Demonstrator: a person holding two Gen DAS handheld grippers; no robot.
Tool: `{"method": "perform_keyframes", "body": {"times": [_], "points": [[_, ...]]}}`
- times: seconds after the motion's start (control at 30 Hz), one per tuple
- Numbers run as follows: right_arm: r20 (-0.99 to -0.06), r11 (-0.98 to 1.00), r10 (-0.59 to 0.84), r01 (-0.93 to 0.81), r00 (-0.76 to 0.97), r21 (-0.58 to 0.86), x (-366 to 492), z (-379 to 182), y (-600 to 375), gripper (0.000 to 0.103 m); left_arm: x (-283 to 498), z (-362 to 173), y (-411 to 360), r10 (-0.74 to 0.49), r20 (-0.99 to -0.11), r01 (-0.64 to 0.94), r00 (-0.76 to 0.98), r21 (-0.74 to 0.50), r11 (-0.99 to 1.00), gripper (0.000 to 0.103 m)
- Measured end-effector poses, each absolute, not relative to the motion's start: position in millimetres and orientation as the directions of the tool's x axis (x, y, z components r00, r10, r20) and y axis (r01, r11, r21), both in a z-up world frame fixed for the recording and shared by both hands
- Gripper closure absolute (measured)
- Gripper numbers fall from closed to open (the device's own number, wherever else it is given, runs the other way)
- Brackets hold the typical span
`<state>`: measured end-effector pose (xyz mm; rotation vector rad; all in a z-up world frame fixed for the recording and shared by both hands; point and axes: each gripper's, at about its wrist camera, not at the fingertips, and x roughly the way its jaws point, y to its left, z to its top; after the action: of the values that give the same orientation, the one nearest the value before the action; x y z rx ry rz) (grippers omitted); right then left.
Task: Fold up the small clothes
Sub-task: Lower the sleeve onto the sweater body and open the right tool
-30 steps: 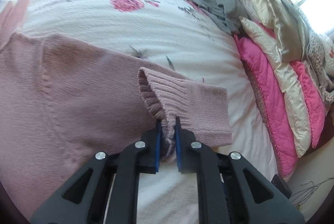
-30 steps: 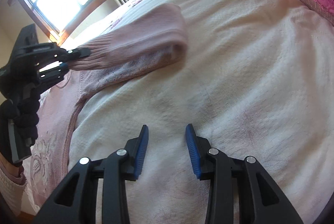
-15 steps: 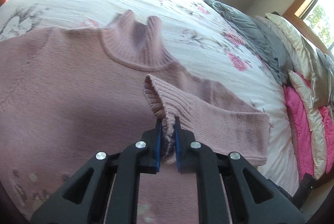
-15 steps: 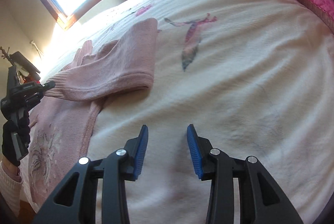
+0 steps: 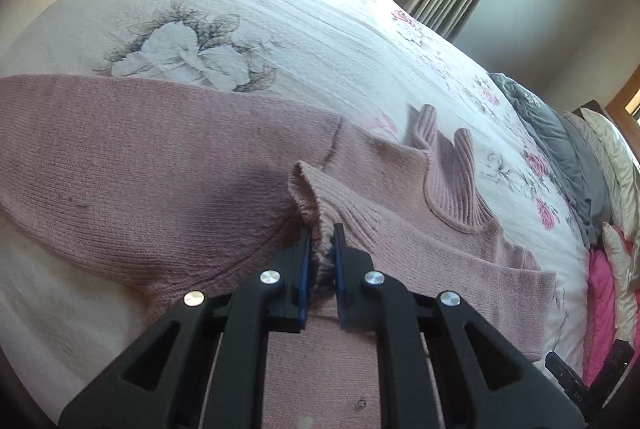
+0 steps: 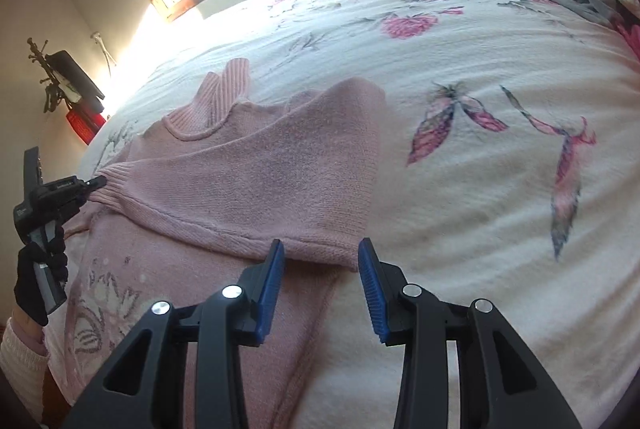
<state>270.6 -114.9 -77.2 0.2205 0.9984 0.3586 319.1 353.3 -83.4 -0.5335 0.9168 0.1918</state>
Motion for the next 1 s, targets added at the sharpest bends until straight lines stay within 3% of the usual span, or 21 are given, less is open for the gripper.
{"method": "perform_keyframes", "body": {"times": [0.17, 0.33, 0.4, 0.5, 0.67, 0.87, 1.0], "points": [[-0.797, 0.913, 0.406, -0.158, 0.447, 0.376, 287, -100, -99, 0.063, 318, -104, 371, -0.023, -0.817, -0.408, 0.577, -0.313, 0.858, 0.094], [-0.823, 0.932, 0.362, -0.164, 0.438, 0.323, 286, -111, -92, 0.063, 320, -104, 370, -0.018, -0.819, -0.394, 0.574, -0.295, 0.870, 0.092], [-0.843, 0.941, 0.337, -0.171, 0.420, 0.291, 289, -117, -87, 0.063, 316, -97, 372, -0.026, -0.813, -0.398, 0.582, -0.313, 0.862, 0.086], [-0.863, 0.950, 0.309, -0.182, 0.400, 0.255, 292, -110, -81, 0.063, 307, -77, 377, -0.040, -0.779, -0.390, 0.625, -0.356, 0.849, 0.085], [-0.813, 0.919, 0.393, -0.221, 0.430, 0.327, 288, -79, -70, 0.062, 314, -54, 358, -0.127, -0.744, -0.287, 0.656, -0.401, 0.870, 0.074], [-0.885, 0.950, 0.307, -0.176, 0.351, 0.259, 297, -117, -50, 0.062, 334, -109, 345, -0.170, -0.831, -0.313, 0.530, -0.378, 0.872, 0.070], [-0.888, 0.955, 0.289, -0.173, 0.358, 0.241, 299, -124, -45, 0.059, 334, -121, 345, -0.164, -0.824, -0.279, 0.542, -0.361, 0.890, 0.070]]}}
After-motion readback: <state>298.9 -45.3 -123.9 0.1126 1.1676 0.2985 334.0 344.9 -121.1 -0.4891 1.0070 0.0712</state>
